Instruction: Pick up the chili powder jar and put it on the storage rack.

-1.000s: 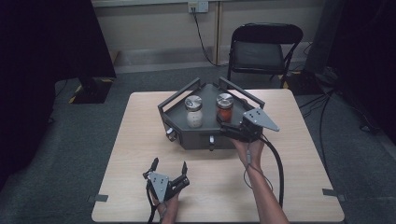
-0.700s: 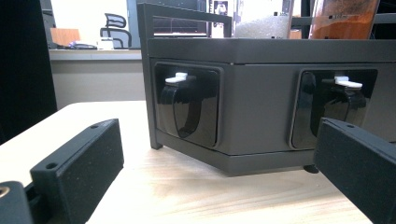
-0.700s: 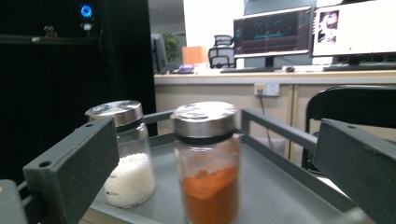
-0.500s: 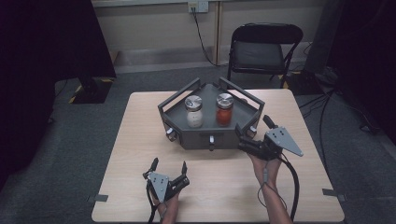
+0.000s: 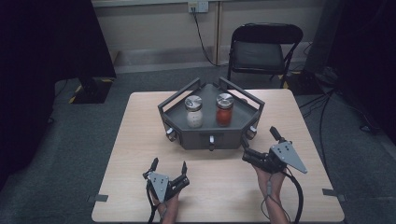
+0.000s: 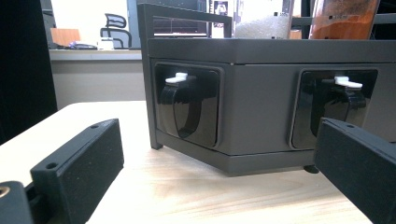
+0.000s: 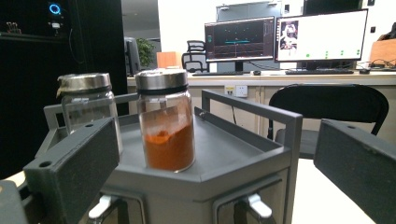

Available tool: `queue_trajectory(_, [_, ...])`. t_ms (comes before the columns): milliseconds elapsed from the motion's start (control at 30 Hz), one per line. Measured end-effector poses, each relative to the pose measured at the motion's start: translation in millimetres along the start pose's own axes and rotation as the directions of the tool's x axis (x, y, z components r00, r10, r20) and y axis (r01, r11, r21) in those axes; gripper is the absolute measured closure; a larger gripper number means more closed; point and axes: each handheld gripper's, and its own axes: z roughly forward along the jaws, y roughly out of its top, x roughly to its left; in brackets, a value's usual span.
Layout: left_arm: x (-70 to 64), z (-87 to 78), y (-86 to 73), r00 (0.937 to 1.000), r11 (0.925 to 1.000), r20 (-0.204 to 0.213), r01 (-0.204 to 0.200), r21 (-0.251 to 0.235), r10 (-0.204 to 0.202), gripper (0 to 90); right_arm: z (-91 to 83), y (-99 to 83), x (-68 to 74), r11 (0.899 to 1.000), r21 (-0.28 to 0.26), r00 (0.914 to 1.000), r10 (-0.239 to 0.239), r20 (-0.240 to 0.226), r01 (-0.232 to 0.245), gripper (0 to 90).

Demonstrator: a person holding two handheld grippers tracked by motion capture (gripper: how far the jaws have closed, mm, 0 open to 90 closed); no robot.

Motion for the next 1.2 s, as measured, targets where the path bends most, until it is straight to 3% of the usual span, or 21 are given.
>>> queue_trajectory(167, [-0.1, 0.0, 0.0, 1.0, 1.0, -0.001, 0.0, 0.0, 0.0, 1.4, -7.3, -9.5, 6.2, 1.0, 0.007, 0.9998, -0.018, 0.006, 0.018, 0.0])
queue_trajectory(567, [-0.3, 0.0, 0.0, 1.0, 1.0, -0.001, 0.0, 0.0, 0.0, 1.2, -29.4, -35.0, 14.7, 1.0, 0.019, 0.9996, -0.007, 0.026, 0.006, 0.0])
queue_trajectory(800, [-1.3, 0.1, 0.1, 1.0, 1.0, -0.008, 0.0, 0.0, 0.0, 1.3, -33.7, -56.7, 20.3, 0.999, 0.043, 0.9991, -0.019, 0.039, 0.017, 0.0])
queue_trajectory(1200, [-1.0, -0.1, 0.0, 1.0, 1.0, -0.007, 0.0, 0.0, 0.0, 1.2, -42.6, -75.1, 26.7, 0.998, 0.052, 0.9981, -0.041, 0.045, 0.039, 0.0])
